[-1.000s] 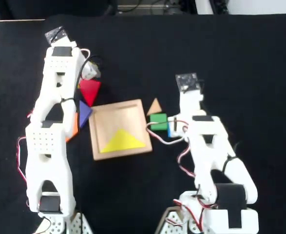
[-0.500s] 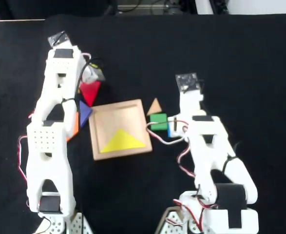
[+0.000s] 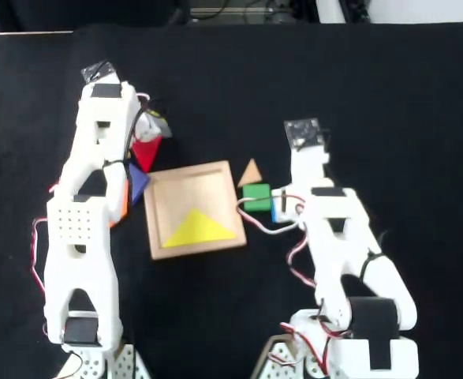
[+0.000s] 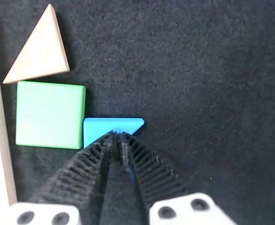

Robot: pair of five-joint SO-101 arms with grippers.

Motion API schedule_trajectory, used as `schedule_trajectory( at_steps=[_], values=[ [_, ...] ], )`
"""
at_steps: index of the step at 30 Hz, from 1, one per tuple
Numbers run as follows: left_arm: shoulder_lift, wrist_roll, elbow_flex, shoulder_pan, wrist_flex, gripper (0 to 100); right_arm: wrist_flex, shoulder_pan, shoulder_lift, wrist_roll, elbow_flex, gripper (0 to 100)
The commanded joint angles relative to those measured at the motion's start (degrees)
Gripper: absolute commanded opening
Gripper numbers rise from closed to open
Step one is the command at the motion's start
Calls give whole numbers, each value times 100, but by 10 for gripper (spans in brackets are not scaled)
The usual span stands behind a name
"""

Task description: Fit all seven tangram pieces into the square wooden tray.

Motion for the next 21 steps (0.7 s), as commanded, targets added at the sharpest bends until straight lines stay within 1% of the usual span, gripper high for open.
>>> schedule_trajectory(
  at_steps=[1,9,17,21],
  values=[
    [88,44,-330,-92,-18,332,-53,-44,40,-18,-356,15],
    [607,44,-1156,-101,167,328,-53,-44,40,-18,-356,15],
    [1055,53,-2035,-92,897,328,-53,-53,57,220,-356,15],
    [1310,360,-2484,-189,1099,327,-53,-53,57,229,-347,15]
  ],
)
